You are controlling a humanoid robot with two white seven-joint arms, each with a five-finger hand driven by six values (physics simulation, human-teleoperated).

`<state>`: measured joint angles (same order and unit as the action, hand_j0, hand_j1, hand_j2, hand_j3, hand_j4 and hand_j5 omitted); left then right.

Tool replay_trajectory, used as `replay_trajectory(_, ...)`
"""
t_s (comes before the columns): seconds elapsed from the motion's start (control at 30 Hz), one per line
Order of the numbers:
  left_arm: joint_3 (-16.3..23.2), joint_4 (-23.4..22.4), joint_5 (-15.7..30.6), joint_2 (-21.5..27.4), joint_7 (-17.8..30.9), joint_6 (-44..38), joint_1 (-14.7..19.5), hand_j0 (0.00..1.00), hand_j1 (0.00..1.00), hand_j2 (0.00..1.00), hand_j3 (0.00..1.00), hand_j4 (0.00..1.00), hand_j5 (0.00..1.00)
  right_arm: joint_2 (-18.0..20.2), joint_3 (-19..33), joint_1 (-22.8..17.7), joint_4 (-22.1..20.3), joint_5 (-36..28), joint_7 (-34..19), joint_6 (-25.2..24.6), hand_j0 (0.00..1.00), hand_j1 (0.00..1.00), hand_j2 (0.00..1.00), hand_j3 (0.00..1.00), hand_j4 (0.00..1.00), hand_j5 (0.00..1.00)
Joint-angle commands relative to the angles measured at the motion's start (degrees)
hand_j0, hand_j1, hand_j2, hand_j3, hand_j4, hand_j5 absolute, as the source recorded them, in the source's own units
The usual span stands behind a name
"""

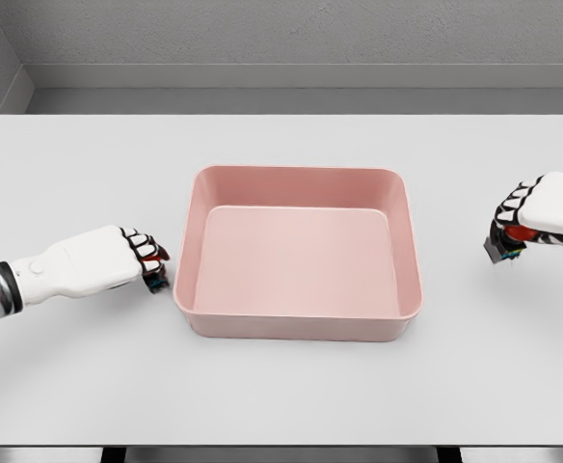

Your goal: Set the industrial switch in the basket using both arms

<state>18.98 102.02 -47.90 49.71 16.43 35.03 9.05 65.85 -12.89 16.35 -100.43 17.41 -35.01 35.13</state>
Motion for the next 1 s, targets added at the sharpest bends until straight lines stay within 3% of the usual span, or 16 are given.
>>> replay_trajectory(0.0,-0.17,-0.06,0.27,0.74,-0.17,-0.03,0.0,0.34,0.34,0.34,0.34,0.34,0.34,0.07,-0.03,0.18,-0.02,-0.8,0.01,-0.13,0.54,0.54,0.54,0.54,0.54,0.54)
replay_trajectory(0.33,-2.28,-0.41,2.29,3.02,-0.44,-0.03,0.0,0.25,0.25,0.25,0.25,0.25,0.25,-0.81,-0.73,4.75,-0.02,-1.41,0.01,-0.13,0.54,0.54,0.54,0.54,0.54,0.54)
replay_trajectory(0.5,-4.47,-0.68,4.13,3.2,-0.52,-0.03,-0.09,0.25,0.25,0.25,0.25,0.25,0.25,-3.45,-1.09,6.51,-0.02,-1.59,0.01,-0.13,0.54,0.54,0.54,0.54,0.54,0.54)
replay_trajectory(0.8,-10.63,-0.94,6.59,2.32,-0.61,-0.03,0.44,0.25,0.25,0.25,0.25,0.25,0.25,-9.42,-15.5,17.14,-0.02,-1.68,0.01,-0.13,0.54,0.54,0.54,0.54,0.54,0.54)
replay_trajectory(0.97,-11.25,-0.94,8.62,1.44,-0.61,-0.03,2.29,0.25,0.25,0.25,0.25,0.25,0.25,-13.38,-22.09,22.33,-0.02,-2.12,0.01,-0.13,0.55,0.55,0.55,0.55,0.55,0.55)
